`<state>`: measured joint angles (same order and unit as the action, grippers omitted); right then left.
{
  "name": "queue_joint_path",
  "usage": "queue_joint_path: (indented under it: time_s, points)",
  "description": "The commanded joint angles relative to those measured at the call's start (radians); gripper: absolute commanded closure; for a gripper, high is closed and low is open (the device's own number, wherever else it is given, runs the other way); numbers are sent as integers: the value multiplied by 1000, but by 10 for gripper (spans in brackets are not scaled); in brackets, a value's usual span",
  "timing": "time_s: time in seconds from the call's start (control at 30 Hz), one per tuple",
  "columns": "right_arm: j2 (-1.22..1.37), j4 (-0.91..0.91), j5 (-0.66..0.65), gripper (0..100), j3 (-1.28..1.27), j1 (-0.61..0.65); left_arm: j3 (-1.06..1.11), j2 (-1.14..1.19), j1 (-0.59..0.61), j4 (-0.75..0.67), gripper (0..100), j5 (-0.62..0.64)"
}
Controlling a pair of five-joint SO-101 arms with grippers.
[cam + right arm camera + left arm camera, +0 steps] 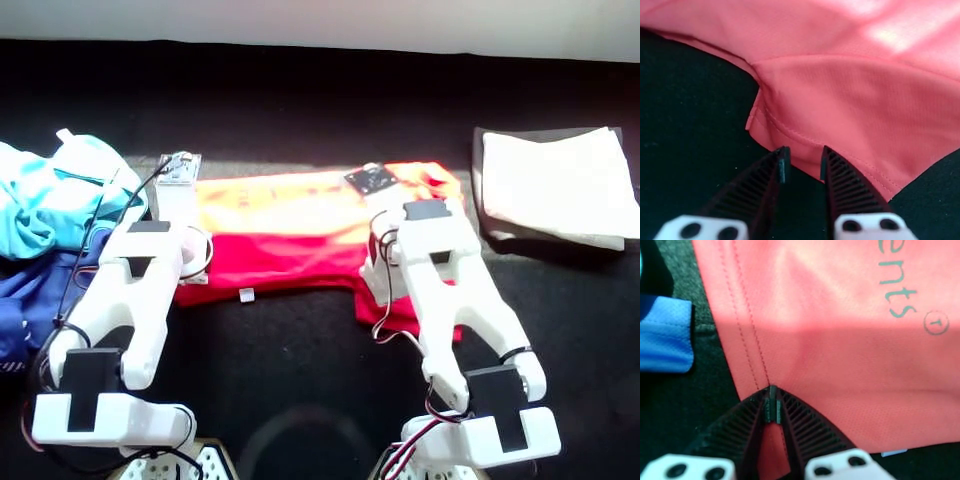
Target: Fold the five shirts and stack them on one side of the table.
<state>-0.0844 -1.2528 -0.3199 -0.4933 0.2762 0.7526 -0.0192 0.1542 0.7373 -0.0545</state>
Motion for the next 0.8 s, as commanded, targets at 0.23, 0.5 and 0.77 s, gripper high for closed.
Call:
queue_joint_path:
  time_s: [0.23,0.5,0.77]
  points:
    - [-61,16,-37,867,-104,50,5,-12,13,-9,992,11]
    - [-53,180,-44,867,-157,-21,5,-12,13,-9,992,11]
    - [-61,186,-44,926,-151,-27,5,-12,13,-9,992,11]
